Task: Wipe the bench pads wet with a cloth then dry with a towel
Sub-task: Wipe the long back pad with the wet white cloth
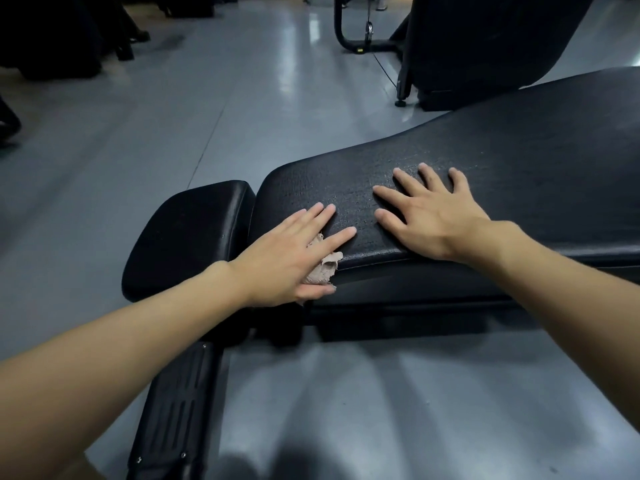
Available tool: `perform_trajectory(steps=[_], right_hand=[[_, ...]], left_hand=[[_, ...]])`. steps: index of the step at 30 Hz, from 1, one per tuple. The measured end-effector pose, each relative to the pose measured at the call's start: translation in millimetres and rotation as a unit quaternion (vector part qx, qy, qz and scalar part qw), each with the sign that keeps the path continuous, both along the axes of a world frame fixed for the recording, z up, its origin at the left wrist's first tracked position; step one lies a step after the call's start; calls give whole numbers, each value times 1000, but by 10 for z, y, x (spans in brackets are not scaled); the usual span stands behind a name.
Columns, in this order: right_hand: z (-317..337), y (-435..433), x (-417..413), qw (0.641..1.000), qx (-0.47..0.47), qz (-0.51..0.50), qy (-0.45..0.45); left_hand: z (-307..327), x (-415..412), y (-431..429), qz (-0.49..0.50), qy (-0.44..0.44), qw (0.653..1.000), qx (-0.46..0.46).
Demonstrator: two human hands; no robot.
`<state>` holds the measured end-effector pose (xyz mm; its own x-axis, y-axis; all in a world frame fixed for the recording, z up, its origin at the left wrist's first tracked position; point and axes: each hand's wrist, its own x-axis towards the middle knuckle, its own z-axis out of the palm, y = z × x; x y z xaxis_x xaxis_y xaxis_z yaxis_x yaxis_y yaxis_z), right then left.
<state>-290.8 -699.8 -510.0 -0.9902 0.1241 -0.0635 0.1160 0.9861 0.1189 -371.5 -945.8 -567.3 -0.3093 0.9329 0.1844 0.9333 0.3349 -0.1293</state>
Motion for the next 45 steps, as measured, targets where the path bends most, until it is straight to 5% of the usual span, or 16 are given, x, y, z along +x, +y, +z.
perform_trajectory(steps=[7,16,24,32,39,45], right_hand=[[173,326,66,999,32,0,21],[69,374,32,999,4,-32,20],[196,626,171,999,25,-27,18],[160,644,169,999,-6,-42,28],[147,655,180,999,-15,-31,30],[267,897,308,998,27,-51,7]], left_hand=[[-4,17,-263,21,-103,993,47],[109,113,360,-7,0,1000,-1],[61,280,98,46,11,999,11],[134,348,795,19,1,999,38],[83,287,167,44,8,999,-9],[183,373,750,30,19,999,3]])
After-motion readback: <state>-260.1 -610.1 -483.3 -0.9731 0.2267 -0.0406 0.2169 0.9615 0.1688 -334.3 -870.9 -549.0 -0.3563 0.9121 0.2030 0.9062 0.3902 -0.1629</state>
